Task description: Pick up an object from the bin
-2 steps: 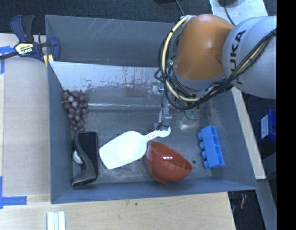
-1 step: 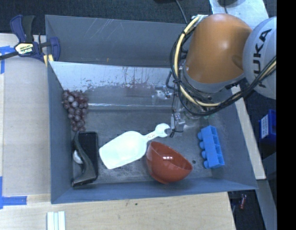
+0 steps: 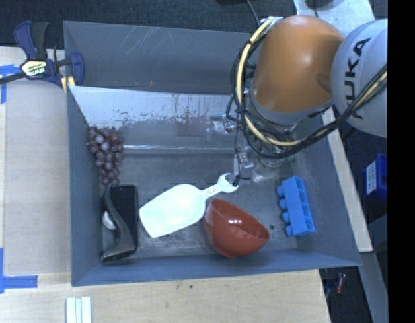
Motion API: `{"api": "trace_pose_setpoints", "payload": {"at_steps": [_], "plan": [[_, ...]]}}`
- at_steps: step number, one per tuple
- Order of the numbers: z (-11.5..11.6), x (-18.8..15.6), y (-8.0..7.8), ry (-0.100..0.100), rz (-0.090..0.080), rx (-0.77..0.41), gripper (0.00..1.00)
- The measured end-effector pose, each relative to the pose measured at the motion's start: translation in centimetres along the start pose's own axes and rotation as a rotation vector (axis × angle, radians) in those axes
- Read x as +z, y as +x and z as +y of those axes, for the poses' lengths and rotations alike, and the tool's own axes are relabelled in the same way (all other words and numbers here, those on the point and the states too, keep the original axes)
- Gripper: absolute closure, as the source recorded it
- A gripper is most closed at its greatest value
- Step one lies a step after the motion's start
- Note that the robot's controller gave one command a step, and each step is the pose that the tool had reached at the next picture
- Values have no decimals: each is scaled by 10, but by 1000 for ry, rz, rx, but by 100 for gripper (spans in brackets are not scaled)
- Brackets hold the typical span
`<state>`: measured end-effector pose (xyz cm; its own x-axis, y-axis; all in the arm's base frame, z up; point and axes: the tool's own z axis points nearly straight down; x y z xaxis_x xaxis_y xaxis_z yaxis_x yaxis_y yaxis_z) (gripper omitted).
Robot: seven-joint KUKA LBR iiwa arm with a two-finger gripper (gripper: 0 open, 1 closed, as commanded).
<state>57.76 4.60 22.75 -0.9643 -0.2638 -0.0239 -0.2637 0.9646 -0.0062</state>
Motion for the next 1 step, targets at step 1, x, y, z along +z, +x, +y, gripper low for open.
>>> {"api": "trace_pose_setpoints", "payload": {"at_steps": [1], "plan": [[-5, 8, 13, -3, 9, -37, 0]]}}
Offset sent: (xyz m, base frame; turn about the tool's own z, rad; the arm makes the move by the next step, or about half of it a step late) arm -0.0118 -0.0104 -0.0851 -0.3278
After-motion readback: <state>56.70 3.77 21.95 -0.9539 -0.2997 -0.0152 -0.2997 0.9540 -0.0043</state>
